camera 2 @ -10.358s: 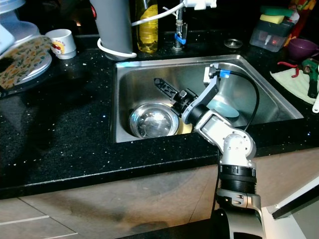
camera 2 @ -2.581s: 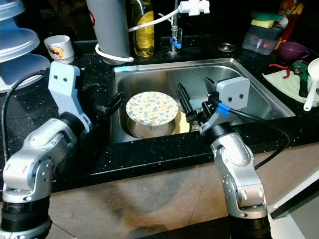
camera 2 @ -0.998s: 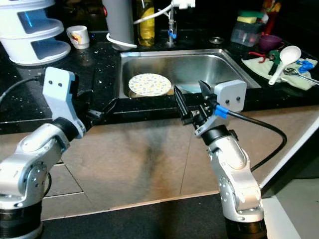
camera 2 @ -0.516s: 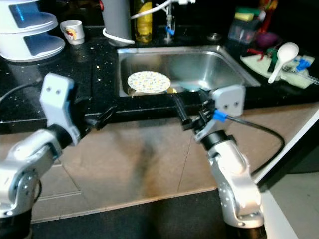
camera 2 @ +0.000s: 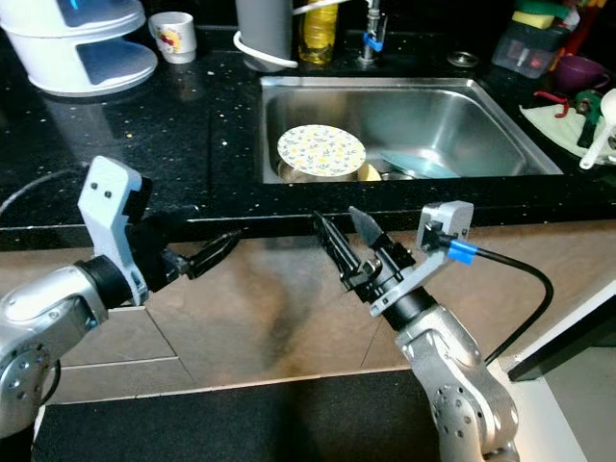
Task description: Kitchen organization
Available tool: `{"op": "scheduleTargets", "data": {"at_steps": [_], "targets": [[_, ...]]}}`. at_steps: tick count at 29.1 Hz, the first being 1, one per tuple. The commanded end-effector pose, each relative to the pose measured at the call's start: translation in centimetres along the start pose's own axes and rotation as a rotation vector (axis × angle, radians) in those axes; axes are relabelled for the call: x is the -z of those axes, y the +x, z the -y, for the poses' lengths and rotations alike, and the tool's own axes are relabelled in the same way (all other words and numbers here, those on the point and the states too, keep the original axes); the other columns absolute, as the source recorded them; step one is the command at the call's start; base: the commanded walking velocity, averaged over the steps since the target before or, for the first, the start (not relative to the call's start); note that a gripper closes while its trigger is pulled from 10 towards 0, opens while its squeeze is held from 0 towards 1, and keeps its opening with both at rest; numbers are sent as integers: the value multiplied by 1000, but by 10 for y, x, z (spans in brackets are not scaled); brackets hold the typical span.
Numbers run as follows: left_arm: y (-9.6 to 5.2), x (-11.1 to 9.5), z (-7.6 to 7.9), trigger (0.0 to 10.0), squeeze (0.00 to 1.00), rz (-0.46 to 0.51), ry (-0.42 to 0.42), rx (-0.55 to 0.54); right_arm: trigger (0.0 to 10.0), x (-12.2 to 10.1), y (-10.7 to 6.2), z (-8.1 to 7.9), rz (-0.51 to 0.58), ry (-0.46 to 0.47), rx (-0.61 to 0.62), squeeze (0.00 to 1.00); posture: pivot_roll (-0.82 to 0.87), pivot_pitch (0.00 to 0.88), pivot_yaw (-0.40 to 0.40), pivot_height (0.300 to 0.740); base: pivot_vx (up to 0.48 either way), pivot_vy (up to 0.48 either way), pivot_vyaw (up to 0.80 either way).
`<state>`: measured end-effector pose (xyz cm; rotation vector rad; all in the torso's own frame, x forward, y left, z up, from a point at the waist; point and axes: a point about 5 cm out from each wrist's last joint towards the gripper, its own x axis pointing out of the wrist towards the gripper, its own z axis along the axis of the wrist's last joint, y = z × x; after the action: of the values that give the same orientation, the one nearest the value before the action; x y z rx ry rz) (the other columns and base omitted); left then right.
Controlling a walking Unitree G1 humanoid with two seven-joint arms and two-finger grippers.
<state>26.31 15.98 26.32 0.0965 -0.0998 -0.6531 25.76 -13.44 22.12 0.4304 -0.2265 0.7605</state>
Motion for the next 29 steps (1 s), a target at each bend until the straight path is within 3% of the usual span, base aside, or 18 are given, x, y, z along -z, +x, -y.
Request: {"op": "scheduleTargets", "data": {"at_steps": [1,2,4,5,7,10,11,12,13,14,16,19,20,21,22,23,24,29], "targets": [[-6,13,27,10000,0,-87,-26,211,10000,17,-20,-8,-146,79,-140,0,-60,186,-23,740,0,0,0],[-6,13,27,10000,0,-87,-26,211,10000,17,-20,-8,-146,79,-140,0,-60,186,-23,740,0,0,0],[-17,25,45,10000,0,-177,-28,377,10000,35,-38,-10,-324,99,-209,0,-60,188,-20,740,0,0,0],[-17,25,45,10000,0,-177,-28,377,10000,35,-38,-10,-324,99,-209,0,-60,188,-20,740,0,0,0],[-30,42,53,10000,0,-339,-39,483,10000,59,-60,-6,-561,83,-238,0,-59,189,-18,740,0,0,0],[-36,53,54,10000,0,-438,-45,501,10000,73,-70,1,-679,38,-211,0,-60,190,-17,740,0,0,0],[-40,67,54,10000,0,-548,-40,482,10000,88,-77,13,-779,-18,-132,0,-59,190,-17,740,0,0,0],[-36,98,41,10000,0,-680,-15,260,10000,107,-81,41,-817,-112,92,0,-51,190,-18,740,0,0,0],[-34,119,33,10000,0,-766,24,105,10000,120,-84,57,-836,-172,237,0,-51,190,-18,740,0,0,0],[-34,119,33,10000,0,-766,24,105,10000,120,-84,57,-836,-172,237,0,-51,190,-18,740,0,0,0],[-32,159,23,10000,0,-867,94,-156,10000,142,-89,74,-851,-235,444,0,-56,189,-15,740,0,0,0],[-31,175,25,10000,0,-869,100,-202,10000,152,-92,77,-866,-254,483,0,-59,190,-17,740,0,0,0],[-30,193,28,10000,0,-835,59,-246,10000,164,-96,78,-877,-253,515,0,-60,187,-17,740,0,0,0],[-31,211,34,10000,0,-817,-52,-260,10000,175,-100,78,-891,-255,542,0,-66,189,-20,740,0,0,0],[-31,211,34,10000,0,-817,-52,-260,10000,175,-100,78,-891,-255,542,0,-66,189,-20,740,0,0,0],[-33,225,41,10000,0,-790,-170,-248,10000,182,-103,78,-900,-255,550,0,-67,187,-22,740,0,0,0],[-39,242,43,10000,0,-790,-228,-269,10000,191,-107,77,-910,-238,576,0,-71,190,-24,740,0,0,0],[-61,274,43,10000,0,-829,-255,-361,10000,212,-120,75,-947,-193,630,0,-76,194,-32,740,0,0,0]]}}
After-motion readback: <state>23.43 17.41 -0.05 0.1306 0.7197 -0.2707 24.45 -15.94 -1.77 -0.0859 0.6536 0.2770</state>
